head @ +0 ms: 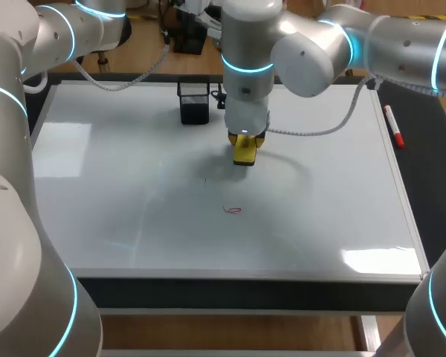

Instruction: Pick up the inspection probe, press it on each red-marked spot on the whiteboard one by one, put down the probe, pick up the eraser, and wipe off all the red marks.

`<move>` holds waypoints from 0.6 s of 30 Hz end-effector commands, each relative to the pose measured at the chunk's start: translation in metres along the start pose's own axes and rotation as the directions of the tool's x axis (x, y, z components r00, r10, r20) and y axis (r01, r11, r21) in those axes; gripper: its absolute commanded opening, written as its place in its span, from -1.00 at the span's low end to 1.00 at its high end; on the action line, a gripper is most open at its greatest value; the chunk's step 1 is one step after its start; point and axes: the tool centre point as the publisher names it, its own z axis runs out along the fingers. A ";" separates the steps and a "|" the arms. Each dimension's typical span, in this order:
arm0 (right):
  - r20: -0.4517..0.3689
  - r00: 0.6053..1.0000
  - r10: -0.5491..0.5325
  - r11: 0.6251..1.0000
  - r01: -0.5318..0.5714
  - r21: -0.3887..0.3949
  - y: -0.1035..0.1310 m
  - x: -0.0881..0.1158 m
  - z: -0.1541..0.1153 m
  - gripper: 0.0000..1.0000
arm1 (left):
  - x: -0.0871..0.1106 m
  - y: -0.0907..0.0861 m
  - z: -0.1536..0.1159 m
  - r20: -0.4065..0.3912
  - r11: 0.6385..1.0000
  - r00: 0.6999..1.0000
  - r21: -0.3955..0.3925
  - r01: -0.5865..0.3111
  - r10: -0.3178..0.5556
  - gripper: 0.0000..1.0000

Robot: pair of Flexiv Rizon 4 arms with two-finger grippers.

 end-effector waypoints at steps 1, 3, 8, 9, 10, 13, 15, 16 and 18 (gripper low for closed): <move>-0.002 1.000 -0.022 1.000 0.022 -0.003 0.003 -0.006 0.003 -1.00 | -0.007 0.003 -0.002 -0.120 1.000 0.993 0.008 0.001 0.000 -1.00; 0.000 0.999 -0.032 0.999 0.032 -0.006 0.004 -0.009 0.005 -1.00 | -0.007 0.003 -0.002 -0.120 1.000 0.993 0.008 0.001 0.000 -1.00; -0.011 0.998 -0.063 0.998 0.063 -0.015 0.007 -0.016 0.012 -1.00 | -0.007 0.003 -0.002 -0.120 1.000 0.993 0.008 0.001 0.000 -1.00; -0.012 0.998 -0.069 0.997 0.069 -0.018 0.007 -0.017 0.014 -1.00 | -0.007 0.003 -0.002 -0.120 1.000 0.993 0.008 0.001 0.000 -1.00; -0.014 0.997 -0.073 0.997 0.073 -0.021 0.007 -0.018 0.015 -1.00 | -0.007 0.003 -0.002 -0.120 1.000 0.993 0.008 0.001 0.000 -1.00; -0.015 0.996 -0.083 0.996 0.083 -0.025 0.007 -0.019 0.018 -1.00 | -0.007 0.003 -0.002 -0.120 1.000 0.993 0.008 0.001 0.000 -1.00; -0.016 0.996 -0.088 0.996 0.088 -0.029 0.006 -0.020 0.020 -1.00 | -0.007 0.003 -0.002 -0.120 1.000 0.993 0.008 0.001 0.000 -1.00; -0.017 0.996 -0.089 0.996 0.089 -0.031 0.006 -0.020 0.022 -1.00 | -0.007 0.003 -0.002 -0.120 1.000 0.993 0.008 0.001 0.000 -1.00; -0.018 0.996 -0.091 0.995 0.090 -0.036 0.006 -0.020 0.023 -1.00 | -0.007 0.003 -0.002 -0.120 1.000 0.993 0.008 0.001 0.000 -1.00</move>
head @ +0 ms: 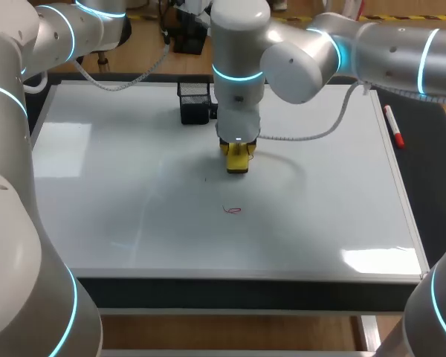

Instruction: Pick up the inspection probe, press it on each red-marked spot on the whiteboard one by one, put down the probe, pick up the eraser, and wipe off all the red marks.

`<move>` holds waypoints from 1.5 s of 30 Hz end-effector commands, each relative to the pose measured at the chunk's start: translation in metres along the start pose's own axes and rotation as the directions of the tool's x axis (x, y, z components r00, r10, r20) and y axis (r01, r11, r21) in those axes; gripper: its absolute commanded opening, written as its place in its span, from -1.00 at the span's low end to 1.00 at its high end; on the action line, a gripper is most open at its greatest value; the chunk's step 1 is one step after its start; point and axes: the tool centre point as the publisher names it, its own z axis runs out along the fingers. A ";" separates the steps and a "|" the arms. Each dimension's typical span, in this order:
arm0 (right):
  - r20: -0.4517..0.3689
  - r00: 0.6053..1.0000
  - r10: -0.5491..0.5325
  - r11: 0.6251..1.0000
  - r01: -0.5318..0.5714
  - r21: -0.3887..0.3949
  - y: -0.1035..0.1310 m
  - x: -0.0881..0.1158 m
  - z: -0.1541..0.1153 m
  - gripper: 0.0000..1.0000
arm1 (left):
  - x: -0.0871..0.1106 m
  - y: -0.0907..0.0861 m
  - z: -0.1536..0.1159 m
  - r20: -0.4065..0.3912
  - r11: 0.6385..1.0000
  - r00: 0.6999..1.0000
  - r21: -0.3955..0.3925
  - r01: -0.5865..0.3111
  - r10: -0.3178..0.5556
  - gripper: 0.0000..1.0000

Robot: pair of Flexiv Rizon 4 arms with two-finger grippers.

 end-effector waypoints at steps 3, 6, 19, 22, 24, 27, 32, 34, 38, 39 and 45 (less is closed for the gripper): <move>-0.011 1.000 -0.001 1.000 0.001 -0.019 -0.005 -0.002 0.007 -1.00 | -0.007 0.003 -0.002 -0.120 1.000 0.993 0.008 0.001 0.000 -1.00; -0.010 1.000 0.003 1.000 -0.003 -0.028 -0.005 0.001 0.010 -1.00 | -0.007 0.003 -0.002 -0.120 1.000 0.993 0.008 0.001 0.000 -1.00; -0.013 0.996 0.087 0.995 -0.088 -0.038 -0.006 0.032 0.013 -1.00 | -0.007 0.003 -0.002 -0.120 1.000 0.993 0.008 0.001 0.000 -1.00; -0.015 0.993 0.120 0.992 -0.121 -0.033 -0.007 0.046 0.011 -1.00 | -0.007 0.003 -0.002 -0.120 1.000 0.993 0.008 0.001 0.000 -1.00; -0.018 0.990 0.139 0.990 -0.139 -0.030 -0.007 0.054 0.011 -1.00 | -0.007 0.003 -0.002 -0.120 1.000 0.993 0.008 0.001 0.000 -1.00; -0.018 0.987 0.159 0.987 -0.160 -0.028 -0.008 0.064 0.009 -1.00 | -0.007 0.003 -0.002 -0.120 1.000 0.993 0.008 0.001 0.000 -1.00; -0.016 0.984 0.177 0.984 -0.177 -0.019 -0.011 0.072 0.005 -1.00 | -0.007 0.003 -0.002 -0.120 1.000 0.993 0.008 0.001 0.000 -1.00; -0.014 0.983 0.182 0.983 -0.182 -0.016 -0.012 0.073 0.003 -1.00 | -0.007 0.003 -0.002 -0.120 1.000 0.993 0.008 0.001 0.000 -1.00; -0.008 0.982 0.187 0.982 -0.187 -0.011 -0.012 0.074 0.001 -1.00 | -0.007 0.003 -0.002 -0.120 1.000 0.993 0.008 0.001 0.000 -1.00; -0.007 0.982 0.187 0.982 -0.187 -0.010 -0.012 0.074 0.000 -1.00 | -0.007 0.003 -0.002 -0.120 1.000 0.993 0.008 0.001 0.000 -1.00; 0.019 0.985 0.171 0.985 -0.172 0.020 -0.014 0.068 -0.016 -1.00 | -0.007 0.003 -0.002 -0.120 1.000 0.993 0.008 0.001 0.000 -1.00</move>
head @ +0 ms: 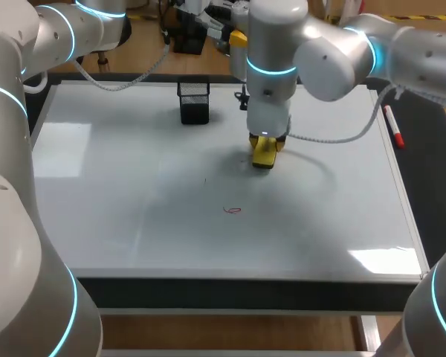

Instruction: Pick up the inspection probe, press it on each red-marked spot on the whiteboard one by one, put down the probe, pick up the eraser, and wipe off all the red marks.

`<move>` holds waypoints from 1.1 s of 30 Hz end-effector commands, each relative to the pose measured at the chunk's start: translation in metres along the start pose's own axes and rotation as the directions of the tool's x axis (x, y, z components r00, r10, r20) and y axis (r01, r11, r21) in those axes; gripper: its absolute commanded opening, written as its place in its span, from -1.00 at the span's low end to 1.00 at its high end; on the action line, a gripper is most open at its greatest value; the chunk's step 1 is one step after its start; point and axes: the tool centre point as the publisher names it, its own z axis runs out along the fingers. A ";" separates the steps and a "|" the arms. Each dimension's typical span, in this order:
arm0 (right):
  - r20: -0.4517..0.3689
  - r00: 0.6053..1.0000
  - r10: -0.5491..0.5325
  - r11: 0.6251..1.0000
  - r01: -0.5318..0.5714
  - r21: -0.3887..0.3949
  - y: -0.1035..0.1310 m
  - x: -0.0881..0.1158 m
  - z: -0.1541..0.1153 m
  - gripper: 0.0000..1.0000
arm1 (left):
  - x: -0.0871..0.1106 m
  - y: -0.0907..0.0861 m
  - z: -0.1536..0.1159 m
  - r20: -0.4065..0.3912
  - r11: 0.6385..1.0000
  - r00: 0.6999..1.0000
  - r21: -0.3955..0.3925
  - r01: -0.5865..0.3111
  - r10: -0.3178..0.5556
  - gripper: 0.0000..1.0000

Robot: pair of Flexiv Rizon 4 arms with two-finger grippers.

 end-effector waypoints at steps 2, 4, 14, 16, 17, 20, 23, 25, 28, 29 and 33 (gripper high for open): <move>0.019 0.999 -0.045 0.999 0.045 0.023 0.005 -0.007 -0.016 -1.00 | -0.007 0.003 -0.002 -0.120 1.000 0.993 0.008 0.001 0.000 -1.00; 0.026 0.997 -0.070 0.997 0.069 0.026 0.007 -0.017 -0.019 -1.00 | -0.007 0.003 -0.002 -0.120 1.000 0.993 0.008 0.001 0.000 -1.00; 0.088 0.983 -0.162 0.987 0.161 0.017 0.018 -0.054 -0.009 -1.00 | -0.007 0.003 -0.002 -0.120 1.000 0.993 0.008 0.001 0.000 -1.00; 0.089 0.980 -0.179 0.984 0.178 0.017 0.020 -0.058 -0.006 -1.00 | -0.007 0.003 -0.002 -0.120 1.000 0.993 0.008 0.001 0.000 -1.00; 0.089 0.978 -0.187 0.982 0.187 0.016 0.021 -0.059 -0.005 -1.00 | -0.007 0.003 -0.002 -0.120 1.000 0.993 0.008 0.001 0.000 -1.00; 0.089 0.975 -0.204 0.979 0.204 0.009 0.024 -0.061 -0.003 -1.00 | -0.007 0.003 -0.002 -0.120 1.000 0.993 0.008 0.001 0.000 -1.00; 0.086 0.974 -0.211 0.977 0.211 0.002 0.025 -0.062 0.002 -1.00 | -0.007 0.003 -0.002 -0.120 1.000 0.993 0.008 0.001 0.000 -1.00; 0.091 0.973 -0.211 0.977 0.213 -0.006 0.024 -0.061 0.004 -1.00 | -0.007 0.003 -0.002 -0.120 1.000 0.993 0.008 0.001 0.000 -1.00; 0.090 0.973 -0.212 0.977 0.214 -0.012 0.024 -0.059 0.007 -1.00 | -0.007 0.003 -0.002 -0.120 1.000 0.993 0.008 0.001 0.000 -1.00; 0.088 0.973 -0.212 0.977 0.214 -0.017 0.024 -0.059 0.009 -1.00 | -0.007 0.003 -0.002 -0.120 1.000 0.993 0.008 0.001 0.000 -1.00; 0.083 0.975 -0.207 0.977 0.210 -0.029 0.023 -0.056 0.014 -1.00 | -0.007 0.003 -0.002 -0.120 1.000 0.993 0.008 0.001 0.000 -1.00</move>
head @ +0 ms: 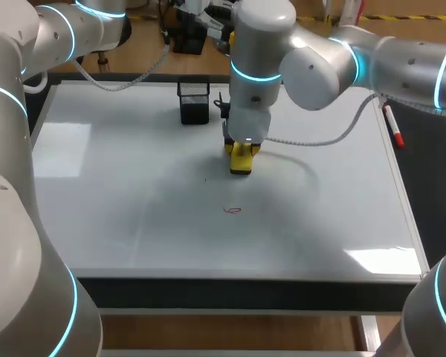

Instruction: Pick up the inspection probe, press it on each red-marked spot on the whiteboard one by one, put down the probe, pick up the eraser, and wipe off all the red marks.

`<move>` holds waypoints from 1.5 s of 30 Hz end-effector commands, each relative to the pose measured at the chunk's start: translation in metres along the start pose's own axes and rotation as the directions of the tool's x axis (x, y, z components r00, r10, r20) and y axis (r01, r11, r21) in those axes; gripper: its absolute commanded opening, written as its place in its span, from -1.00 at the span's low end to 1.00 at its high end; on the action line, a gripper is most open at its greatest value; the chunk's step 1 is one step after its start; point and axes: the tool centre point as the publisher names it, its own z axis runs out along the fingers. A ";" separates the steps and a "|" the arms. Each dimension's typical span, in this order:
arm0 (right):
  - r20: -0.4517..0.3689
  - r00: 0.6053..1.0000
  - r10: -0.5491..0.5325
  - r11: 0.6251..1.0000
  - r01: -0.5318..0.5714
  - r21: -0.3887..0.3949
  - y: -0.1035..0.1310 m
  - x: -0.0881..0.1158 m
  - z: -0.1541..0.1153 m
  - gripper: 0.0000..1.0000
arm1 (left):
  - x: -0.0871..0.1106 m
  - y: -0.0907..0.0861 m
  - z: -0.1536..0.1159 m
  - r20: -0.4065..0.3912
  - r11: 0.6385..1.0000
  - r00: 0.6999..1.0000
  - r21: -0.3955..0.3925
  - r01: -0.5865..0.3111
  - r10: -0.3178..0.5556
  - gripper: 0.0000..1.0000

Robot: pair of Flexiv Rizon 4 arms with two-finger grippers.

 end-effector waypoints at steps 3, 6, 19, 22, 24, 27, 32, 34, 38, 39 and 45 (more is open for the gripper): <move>0.000 1.000 0.011 1.000 -0.011 -0.014 -0.005 0.006 0.005 -1.00 | -0.007 0.003 -0.002 -0.120 1.000 0.993 0.008 0.001 0.000 -1.00; -0.003 1.000 0.018 1.000 -0.019 -0.017 -0.006 0.011 0.007 -1.00 | -0.007 0.003 -0.002 -0.120 1.000 0.993 0.008 0.001 0.000 -1.00; -0.039 0.998 0.059 0.998 -0.060 -0.034 -0.007 0.040 0.010 -1.00 | -0.007 0.003 -0.002 -0.120 1.000 0.993 0.008 0.001 0.000 -1.00; -0.046 0.996 0.076 0.996 -0.078 -0.036 -0.007 0.047 0.010 -1.00 | -0.007 0.003 -0.002 -0.120 1.000 0.993 0.008 0.001 0.000 -1.00; -0.047 0.995 0.092 0.995 -0.094 -0.038 -0.007 0.053 0.011 -1.00 | -0.007 0.003 -0.002 -0.120 1.000 0.993 0.008 0.001 0.000 -1.00; -0.049 0.992 0.118 0.992 -0.120 -0.037 -0.007 0.061 0.010 -1.00 | -0.007 0.003 -0.002 -0.120 1.000 0.993 0.008 0.001 0.000 -1.00; -0.051 0.989 0.142 0.989 -0.144 -0.033 -0.007 0.068 0.009 -1.00 | -0.007 0.003 -0.002 -0.120 1.000 0.993 0.008 0.001 0.000 -1.00; -0.049 0.988 0.148 0.988 -0.150 -0.030 -0.008 0.070 0.008 -1.00 | -0.007 0.003 -0.002 -0.120 1.000 0.993 0.008 0.001 0.000 -1.00; -0.044 0.986 0.163 0.986 -0.164 -0.009 -0.010 0.072 -0.003 -1.00 | -0.007 0.003 -0.002 -0.120 1.000 0.993 0.008 0.001 0.000 -1.00; -0.039 0.985 0.170 0.985 -0.170 0.002 -0.011 0.073 -0.008 -1.00 | -0.007 0.003 -0.002 -0.120 1.000 0.993 0.008 0.001 0.000 -1.00; -0.054 0.980 0.190 0.979 -0.185 0.090 -0.021 0.074 -0.037 -1.00 | -0.007 0.003 -0.002 -0.120 1.000 0.993 0.008 0.001 0.000 -1.00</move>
